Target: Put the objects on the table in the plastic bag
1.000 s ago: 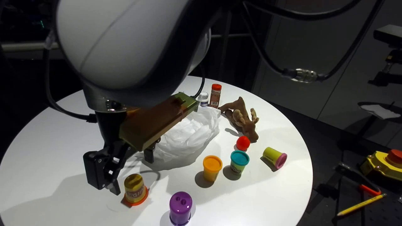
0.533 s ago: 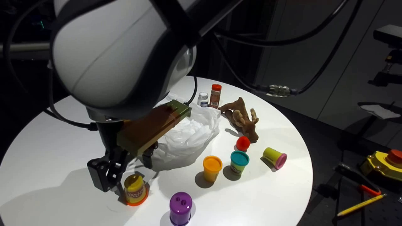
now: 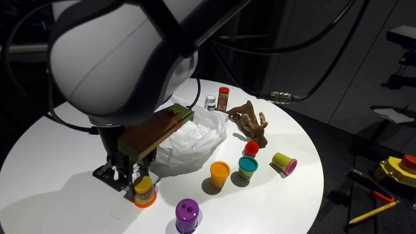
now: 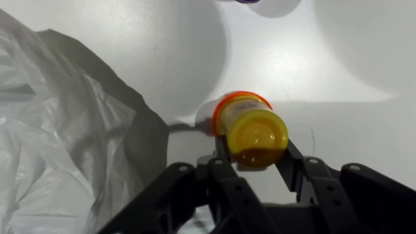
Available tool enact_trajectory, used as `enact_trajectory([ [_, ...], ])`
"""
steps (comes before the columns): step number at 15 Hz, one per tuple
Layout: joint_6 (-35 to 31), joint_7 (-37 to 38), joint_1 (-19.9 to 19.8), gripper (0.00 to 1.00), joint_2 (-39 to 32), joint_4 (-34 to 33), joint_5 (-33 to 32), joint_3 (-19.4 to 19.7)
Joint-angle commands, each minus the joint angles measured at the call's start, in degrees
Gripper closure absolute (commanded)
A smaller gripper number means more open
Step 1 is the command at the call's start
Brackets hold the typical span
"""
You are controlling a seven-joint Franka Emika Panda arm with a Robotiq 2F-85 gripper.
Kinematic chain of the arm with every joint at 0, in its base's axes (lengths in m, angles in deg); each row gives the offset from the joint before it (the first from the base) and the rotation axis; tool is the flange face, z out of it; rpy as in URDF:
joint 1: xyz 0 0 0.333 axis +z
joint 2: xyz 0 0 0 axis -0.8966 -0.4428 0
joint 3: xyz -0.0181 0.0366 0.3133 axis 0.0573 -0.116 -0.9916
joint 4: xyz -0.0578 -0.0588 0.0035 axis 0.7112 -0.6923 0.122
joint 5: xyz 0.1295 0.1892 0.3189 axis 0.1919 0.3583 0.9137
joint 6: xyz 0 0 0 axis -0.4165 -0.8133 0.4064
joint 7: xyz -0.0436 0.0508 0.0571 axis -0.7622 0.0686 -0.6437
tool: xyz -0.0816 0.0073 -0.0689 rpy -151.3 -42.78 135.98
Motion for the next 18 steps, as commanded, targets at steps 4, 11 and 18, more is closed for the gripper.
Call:
enact_trajectory([
  [4,5.71,1.63,1.06,0.84,5.89,-1.47,-0.50,0.88],
  [11,7.00,5.47,-1.43,0.84,14.96,0.16,-2.72,5.03],
  [18,6.78,4.23,-7.27,0.84,10.58,-2.00,-2.10,7.24],
])
